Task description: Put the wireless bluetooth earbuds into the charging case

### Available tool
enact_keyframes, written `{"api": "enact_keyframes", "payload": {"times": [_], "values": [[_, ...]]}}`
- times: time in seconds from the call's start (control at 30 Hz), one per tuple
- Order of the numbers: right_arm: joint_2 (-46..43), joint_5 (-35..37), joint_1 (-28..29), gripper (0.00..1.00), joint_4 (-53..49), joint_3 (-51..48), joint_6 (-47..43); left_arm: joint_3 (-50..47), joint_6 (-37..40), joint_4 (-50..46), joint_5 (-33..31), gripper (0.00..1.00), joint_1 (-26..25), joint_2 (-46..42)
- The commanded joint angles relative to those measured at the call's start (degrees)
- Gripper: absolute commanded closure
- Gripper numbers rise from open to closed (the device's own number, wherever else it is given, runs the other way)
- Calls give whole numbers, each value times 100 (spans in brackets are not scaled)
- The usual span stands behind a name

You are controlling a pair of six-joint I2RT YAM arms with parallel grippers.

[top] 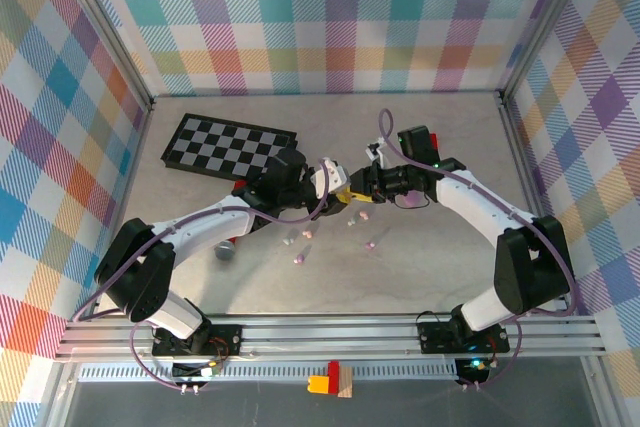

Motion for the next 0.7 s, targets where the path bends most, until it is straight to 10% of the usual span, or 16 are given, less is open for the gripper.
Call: {"api": "enact_keyframes", "payload": {"times": [0.0,0.37,0.67], "values": [[-121,203,-30,75,-109,85,-61,-7,229,40,133,63,-106,-188],[-896,-439,-290,81,991,-221,909,-560,-620,1586,167,21,-101,-679],[-1328,-1481,-711,86,3541,-759,3208,-970,-1494,3423,204,14,-94,-885]]}}
